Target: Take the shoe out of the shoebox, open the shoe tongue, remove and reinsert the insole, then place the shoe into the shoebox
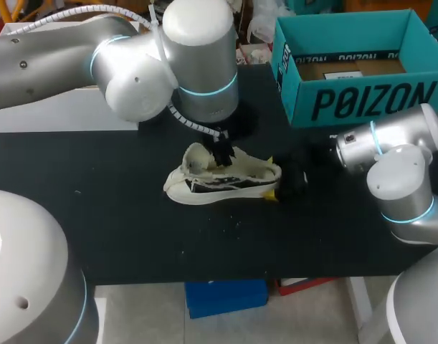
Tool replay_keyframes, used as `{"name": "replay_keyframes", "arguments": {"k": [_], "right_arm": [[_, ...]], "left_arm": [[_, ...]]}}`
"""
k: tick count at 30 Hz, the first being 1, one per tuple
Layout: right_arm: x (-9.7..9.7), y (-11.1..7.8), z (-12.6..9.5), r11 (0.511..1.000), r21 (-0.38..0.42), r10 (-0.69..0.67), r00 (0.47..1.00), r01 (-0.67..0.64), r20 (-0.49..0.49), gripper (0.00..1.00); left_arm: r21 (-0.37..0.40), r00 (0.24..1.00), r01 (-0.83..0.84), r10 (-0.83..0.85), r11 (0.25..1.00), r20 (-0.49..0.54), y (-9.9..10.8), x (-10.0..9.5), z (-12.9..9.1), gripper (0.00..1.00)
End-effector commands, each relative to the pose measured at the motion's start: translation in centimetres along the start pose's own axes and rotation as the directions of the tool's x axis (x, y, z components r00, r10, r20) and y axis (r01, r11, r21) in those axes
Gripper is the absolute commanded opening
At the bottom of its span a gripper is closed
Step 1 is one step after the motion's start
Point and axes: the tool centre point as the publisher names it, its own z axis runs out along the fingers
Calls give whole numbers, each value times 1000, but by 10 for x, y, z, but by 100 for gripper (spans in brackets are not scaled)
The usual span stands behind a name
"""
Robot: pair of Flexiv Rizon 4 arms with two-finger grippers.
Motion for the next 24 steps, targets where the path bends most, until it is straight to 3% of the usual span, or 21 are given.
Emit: {"name": "replay_keyframes", "arguments": {"k": [1,7,9,11,21,24], "right_arm": [[-2,-2,0,1000,1,2,1000,-2,0,0],[-2,-2,0,1000,1,2,1000,-2,0,0],[-2,-2,0,1000,1,2,1000,-2,0,0],[-2,-2,0,1000,1,2,1000,-2,0,0],[-2,-2,0,1000,1,2,1000,-2,0,0],[-2,-2,0,1000,1,2,1000,-2,0,0]], "left_arm": [[7,903,-256,242,967,-356,5,-13,0,0],[8,832,-393,360,919,-422,-2,-18,-4,0],[68,801,-411,395,909,-450,-5,-18,-3,0],[76,791,-418,403,905,-460,-8,-18,-1,0],[130,780,-384,396,914,-484,-17,-16,10,0],[113,795,-353,361,929,-486,-16,-15,17,0]]}}
